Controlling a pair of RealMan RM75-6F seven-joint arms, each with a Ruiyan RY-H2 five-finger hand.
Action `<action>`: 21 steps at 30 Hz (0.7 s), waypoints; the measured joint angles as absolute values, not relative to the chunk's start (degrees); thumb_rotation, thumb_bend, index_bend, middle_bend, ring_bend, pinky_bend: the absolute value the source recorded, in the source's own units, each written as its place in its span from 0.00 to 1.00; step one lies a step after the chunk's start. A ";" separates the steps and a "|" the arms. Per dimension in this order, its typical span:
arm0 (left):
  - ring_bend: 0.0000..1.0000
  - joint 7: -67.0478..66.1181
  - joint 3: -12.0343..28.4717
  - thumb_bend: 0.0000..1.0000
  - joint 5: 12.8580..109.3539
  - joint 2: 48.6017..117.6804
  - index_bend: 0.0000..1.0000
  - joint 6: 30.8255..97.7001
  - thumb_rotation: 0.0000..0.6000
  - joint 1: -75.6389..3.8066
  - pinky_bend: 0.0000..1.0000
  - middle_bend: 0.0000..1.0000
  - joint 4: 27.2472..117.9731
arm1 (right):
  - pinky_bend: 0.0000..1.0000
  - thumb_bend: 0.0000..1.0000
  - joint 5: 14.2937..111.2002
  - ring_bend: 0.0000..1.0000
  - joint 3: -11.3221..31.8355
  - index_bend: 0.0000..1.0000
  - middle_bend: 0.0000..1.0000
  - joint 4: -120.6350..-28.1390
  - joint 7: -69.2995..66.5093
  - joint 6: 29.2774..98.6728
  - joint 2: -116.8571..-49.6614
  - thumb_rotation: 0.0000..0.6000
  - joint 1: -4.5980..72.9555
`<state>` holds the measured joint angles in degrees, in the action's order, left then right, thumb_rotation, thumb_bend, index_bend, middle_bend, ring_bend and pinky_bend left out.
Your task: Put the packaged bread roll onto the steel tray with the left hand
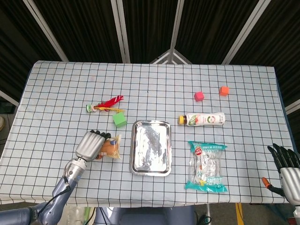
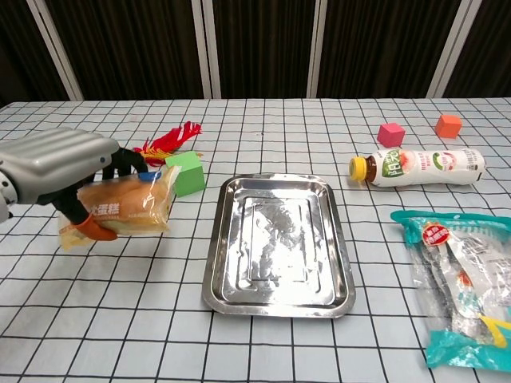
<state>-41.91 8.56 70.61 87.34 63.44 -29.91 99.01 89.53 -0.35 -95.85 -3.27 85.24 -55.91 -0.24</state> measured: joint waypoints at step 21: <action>0.24 -48.30 18.21 0.13 56.63 113.16 0.22 49.25 1.00 -57.23 0.41 0.27 74.31 | 0.00 0.31 88.47 0.00 -0.10 0.00 0.00 -94.80 -7.07 84.06 -54.85 1.00 0.44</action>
